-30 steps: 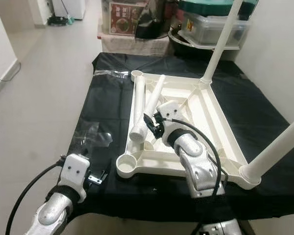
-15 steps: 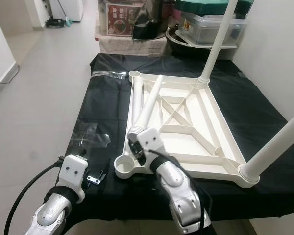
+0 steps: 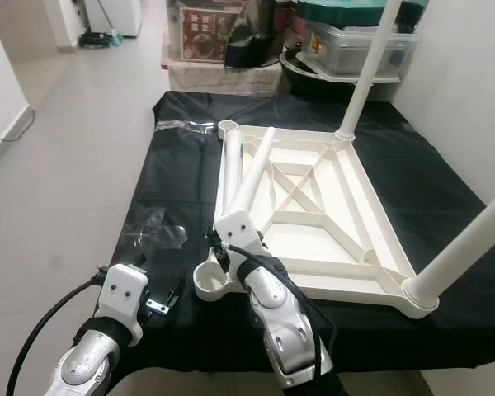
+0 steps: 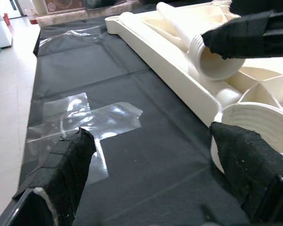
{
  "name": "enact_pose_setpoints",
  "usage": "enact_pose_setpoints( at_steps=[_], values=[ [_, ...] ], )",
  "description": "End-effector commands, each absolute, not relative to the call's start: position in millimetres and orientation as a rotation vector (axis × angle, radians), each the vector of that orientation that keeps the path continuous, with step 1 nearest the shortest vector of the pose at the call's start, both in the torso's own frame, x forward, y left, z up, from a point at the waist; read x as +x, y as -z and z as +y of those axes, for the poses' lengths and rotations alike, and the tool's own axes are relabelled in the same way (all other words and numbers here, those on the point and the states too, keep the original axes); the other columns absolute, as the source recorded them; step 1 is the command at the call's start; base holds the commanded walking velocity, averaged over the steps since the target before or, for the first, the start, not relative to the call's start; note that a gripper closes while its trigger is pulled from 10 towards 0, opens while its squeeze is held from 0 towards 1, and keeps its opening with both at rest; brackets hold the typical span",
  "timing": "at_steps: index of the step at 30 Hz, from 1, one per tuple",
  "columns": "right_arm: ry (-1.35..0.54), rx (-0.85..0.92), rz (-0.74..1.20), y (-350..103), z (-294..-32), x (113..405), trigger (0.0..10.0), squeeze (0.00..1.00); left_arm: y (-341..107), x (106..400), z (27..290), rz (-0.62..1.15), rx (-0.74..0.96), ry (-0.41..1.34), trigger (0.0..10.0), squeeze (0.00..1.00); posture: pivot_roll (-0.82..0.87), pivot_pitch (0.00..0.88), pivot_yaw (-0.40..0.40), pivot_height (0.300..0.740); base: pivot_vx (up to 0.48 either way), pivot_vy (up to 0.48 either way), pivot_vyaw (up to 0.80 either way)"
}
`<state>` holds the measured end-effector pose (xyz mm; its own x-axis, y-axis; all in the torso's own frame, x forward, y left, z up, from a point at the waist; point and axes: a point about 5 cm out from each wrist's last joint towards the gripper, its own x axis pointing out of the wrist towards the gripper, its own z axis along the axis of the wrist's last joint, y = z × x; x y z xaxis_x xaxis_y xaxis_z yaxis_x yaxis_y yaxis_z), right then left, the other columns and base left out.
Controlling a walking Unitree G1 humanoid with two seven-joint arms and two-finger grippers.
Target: Building children table
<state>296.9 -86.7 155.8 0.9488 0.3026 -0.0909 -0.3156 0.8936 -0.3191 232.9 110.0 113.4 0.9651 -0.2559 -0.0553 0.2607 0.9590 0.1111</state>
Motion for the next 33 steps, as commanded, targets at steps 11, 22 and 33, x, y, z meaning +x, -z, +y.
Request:
enact_pose_setpoints(
  at_steps=[11,22,33],
  values=[
    [-0.259,-0.394,0.087,-145.4,-93.5,307.5,10.0,0.00,-113.0,230.8,108.7,0.043,0.113,0.270,10.0,0.00,0.05,0.082,-0.084,0.740,0.000,0.000,0.00],
    [-0.212,-0.451,0.112,-139.9,-102.6,314.5,10.0,0.00,-113.2,230.2,108.4,0.042,0.112,0.273,10.0,0.00,0.05,0.085,-0.083,0.740,0.000,0.000,0.00],
    [-0.157,-0.453,0.106,-139.7,-101.8,326.7,10.0,0.00,-114.2,229.6,107.5,0.041,0.108,0.273,10.0,0.00,0.05,0.089,-0.089,0.740,0.000,0.000,0.00]
  ],
)
